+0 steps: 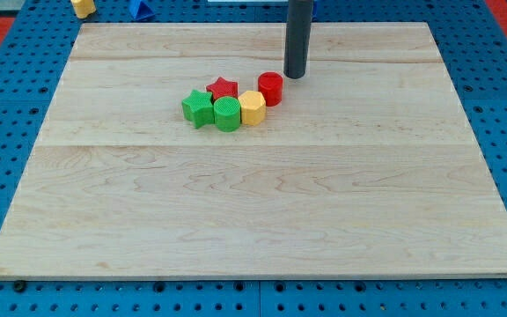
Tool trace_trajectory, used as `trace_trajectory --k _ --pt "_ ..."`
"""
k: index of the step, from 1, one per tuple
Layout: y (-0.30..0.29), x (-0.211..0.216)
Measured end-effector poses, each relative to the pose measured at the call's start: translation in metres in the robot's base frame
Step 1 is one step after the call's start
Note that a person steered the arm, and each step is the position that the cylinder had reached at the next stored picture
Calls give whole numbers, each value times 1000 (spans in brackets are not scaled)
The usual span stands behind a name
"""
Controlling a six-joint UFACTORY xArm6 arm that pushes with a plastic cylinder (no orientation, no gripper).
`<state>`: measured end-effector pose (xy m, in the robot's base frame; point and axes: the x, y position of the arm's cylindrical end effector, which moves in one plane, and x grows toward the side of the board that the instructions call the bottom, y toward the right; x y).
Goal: Push the red circle into the yellow pentagon
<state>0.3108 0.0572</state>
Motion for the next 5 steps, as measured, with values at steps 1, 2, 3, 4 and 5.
trace_trajectory --k 1,2,3,4,5 --pt "-10 15" --pt "-22 19" --pt "-27 19" --pt "-29 19" --pt "-31 20"
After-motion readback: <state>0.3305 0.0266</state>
